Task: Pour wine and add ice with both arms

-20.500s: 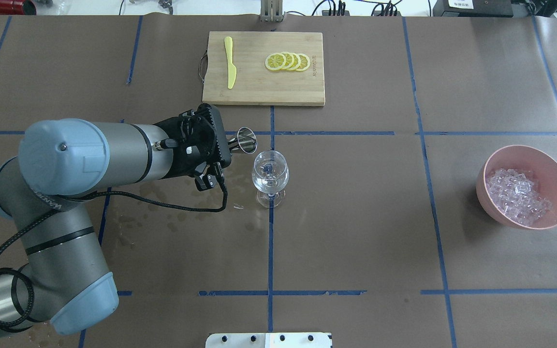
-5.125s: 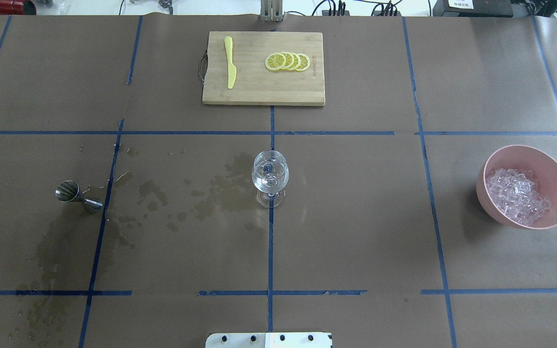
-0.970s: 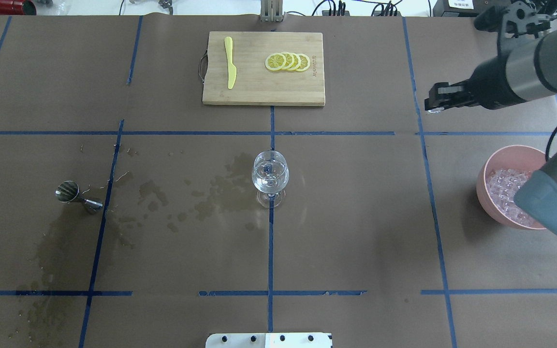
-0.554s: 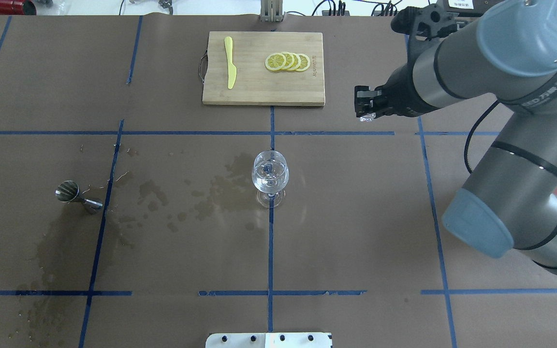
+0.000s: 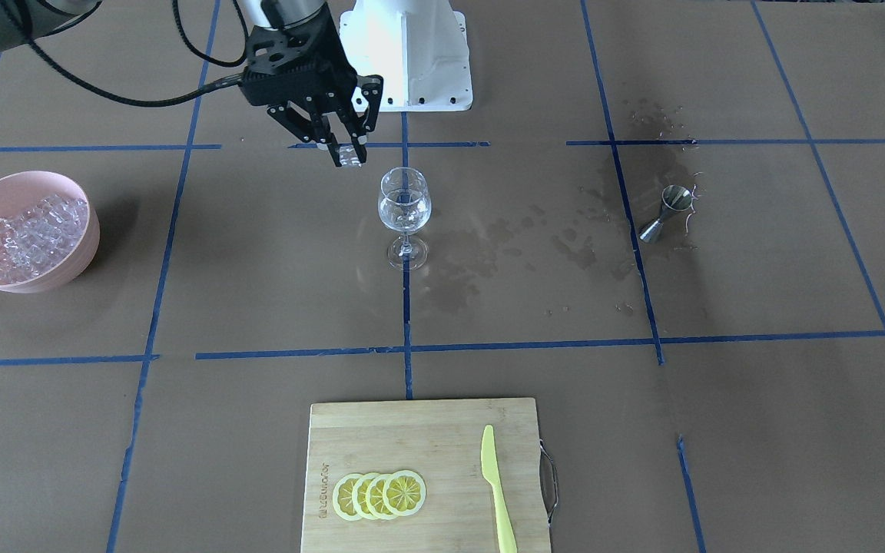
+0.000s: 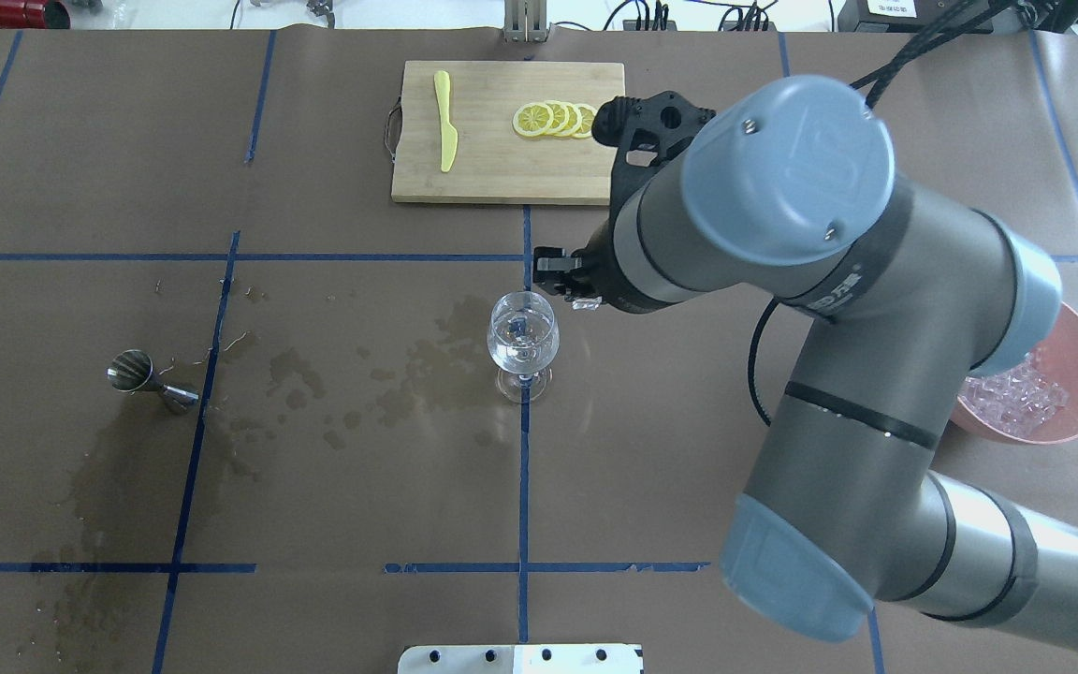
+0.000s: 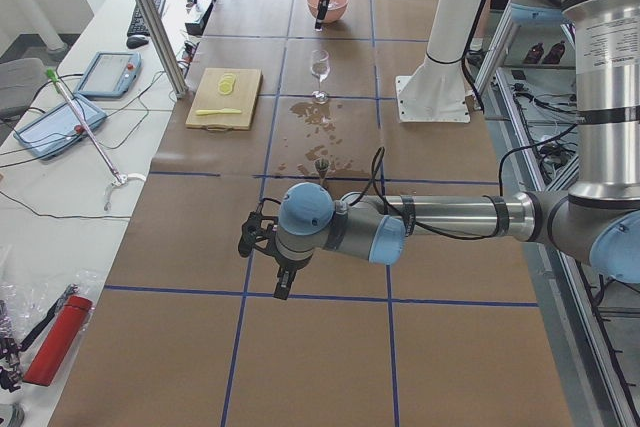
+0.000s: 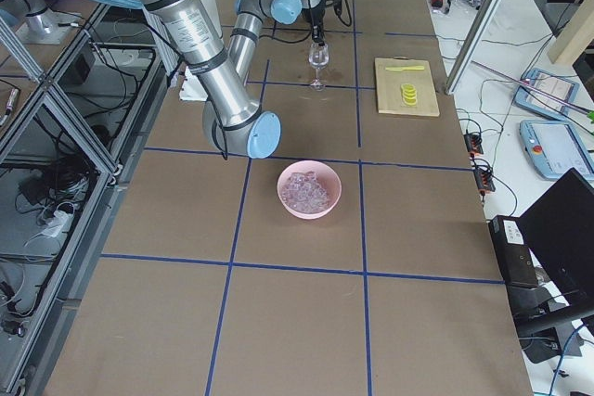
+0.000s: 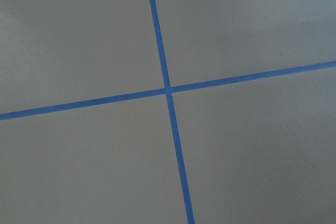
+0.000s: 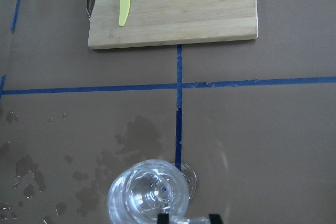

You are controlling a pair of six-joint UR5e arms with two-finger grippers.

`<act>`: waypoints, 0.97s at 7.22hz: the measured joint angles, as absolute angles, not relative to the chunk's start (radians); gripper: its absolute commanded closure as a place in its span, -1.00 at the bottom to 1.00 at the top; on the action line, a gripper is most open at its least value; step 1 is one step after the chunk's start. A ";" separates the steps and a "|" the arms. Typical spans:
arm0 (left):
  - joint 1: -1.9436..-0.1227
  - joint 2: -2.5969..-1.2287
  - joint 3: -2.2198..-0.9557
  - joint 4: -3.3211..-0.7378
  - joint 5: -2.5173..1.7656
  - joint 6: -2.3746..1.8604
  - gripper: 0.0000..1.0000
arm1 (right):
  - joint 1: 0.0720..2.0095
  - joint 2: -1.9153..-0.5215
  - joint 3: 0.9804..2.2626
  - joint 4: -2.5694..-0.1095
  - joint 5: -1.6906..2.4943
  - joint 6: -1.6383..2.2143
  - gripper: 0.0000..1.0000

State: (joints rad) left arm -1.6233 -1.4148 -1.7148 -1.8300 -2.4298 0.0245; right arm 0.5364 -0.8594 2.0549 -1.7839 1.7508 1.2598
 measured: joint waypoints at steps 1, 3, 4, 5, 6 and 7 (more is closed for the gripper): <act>-1.623 -1.415 -1.714 -1.830 -2.430 0.025 -1.00 | 0.501 -0.822 2.028 -1.814 1.709 1.266 1.00; -1.623 -1.414 -1.714 -1.830 -2.430 0.025 -1.00 | 0.481 -0.757 1.952 -1.831 1.664 1.269 1.00; -1.623 -1.414 -1.714 -1.830 -2.430 0.025 -1.00 | 0.478 -0.744 1.937 -1.834 1.646 1.269 1.00; -1.623 -1.414 -1.713 -1.830 -2.430 0.026 -1.00 | 0.475 -0.737 1.926 -1.835 1.627 1.269 1.00; -1.623 -1.413 -1.713 -1.830 -2.430 0.026 -1.00 | 0.467 -0.731 1.915 -1.835 1.611 1.268 1.00; -1.623 -1.413 -1.712 -1.830 -2.430 0.026 -1.00 | 0.456 -0.729 1.909 -1.835 1.595 1.268 1.00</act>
